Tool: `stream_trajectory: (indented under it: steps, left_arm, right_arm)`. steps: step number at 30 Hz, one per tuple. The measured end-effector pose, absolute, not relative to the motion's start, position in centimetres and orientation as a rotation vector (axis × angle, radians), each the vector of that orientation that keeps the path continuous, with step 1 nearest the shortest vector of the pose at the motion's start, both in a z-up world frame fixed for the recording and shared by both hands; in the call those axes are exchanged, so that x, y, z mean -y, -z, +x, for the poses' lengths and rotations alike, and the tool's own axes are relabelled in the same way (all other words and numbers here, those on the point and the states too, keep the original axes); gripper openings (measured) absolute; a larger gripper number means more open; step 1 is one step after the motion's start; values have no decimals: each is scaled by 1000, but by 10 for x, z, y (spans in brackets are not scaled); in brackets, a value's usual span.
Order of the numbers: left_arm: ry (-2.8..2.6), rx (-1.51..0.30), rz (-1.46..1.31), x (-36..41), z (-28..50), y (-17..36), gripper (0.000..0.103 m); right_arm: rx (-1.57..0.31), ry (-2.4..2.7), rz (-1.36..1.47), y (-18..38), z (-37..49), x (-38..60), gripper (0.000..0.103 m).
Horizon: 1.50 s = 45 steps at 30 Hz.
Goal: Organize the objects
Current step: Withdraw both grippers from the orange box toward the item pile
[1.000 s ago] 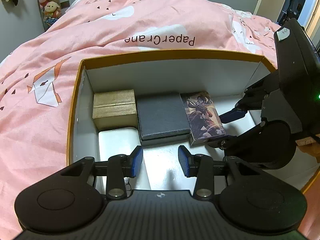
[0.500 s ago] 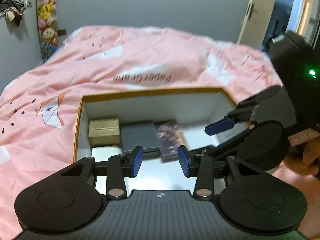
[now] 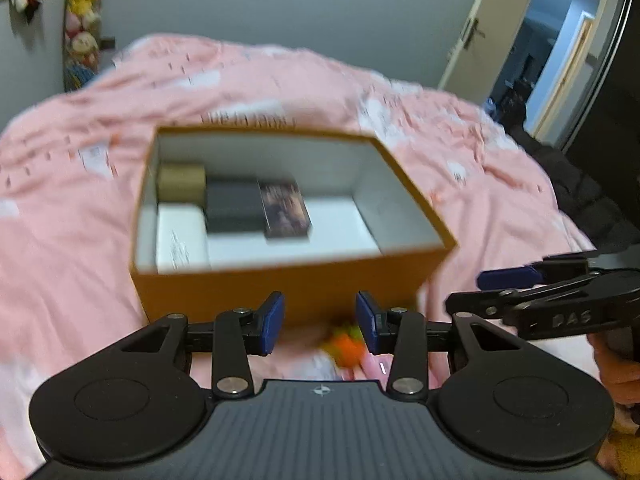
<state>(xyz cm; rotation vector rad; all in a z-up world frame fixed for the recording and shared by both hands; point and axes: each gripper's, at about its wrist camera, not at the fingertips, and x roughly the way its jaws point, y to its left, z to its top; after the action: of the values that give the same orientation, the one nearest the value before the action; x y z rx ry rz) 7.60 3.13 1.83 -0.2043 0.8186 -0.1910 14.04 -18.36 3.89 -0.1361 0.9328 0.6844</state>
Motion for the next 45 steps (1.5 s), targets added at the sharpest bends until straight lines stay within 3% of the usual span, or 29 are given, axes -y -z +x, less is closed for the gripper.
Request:
stream_trajectory:
  steps: [9,14,19,21,24,26,28,36,40,45]
  left_arm:
    - [354,-942,-33,23,33,4,46]
    - [332,-984,-1,34,23,10,46]
    - [308,-974,46,43,17,9,46]
    - [299,-958,51,43,14,7,46]
    - [291,-952,18,36,18,6,46]
    - [291,-949,1,30,22,7,46]
    - [292,-945,-4,26,27,8,46]
    - [348,-913,52,39,42,12,46]
    - [356,-924,75,48,55,18,54]
    - [353,-962,81,57,76,35,55]
  right_arm:
    - [-1083,-650,-31,-10,77,247,60]
    - [-1122,-698,-86,7,39,245,68]
    - [-1109,-695,-177,21,26,237,69]
    - [-1120,-680,-160,25,31,237,63]
    - [-1098,-651,-144,19,36,234,45]
    - [-1071,-626,-123,13,40,234,27]
    - [-1053,-610,-87,11,47,235,18]
    - [-962,-597,17,12,83,222,16]
    - [-904,-536,-14,12,97,218,16]
    - [-922,-484,19,21,107,235,16]
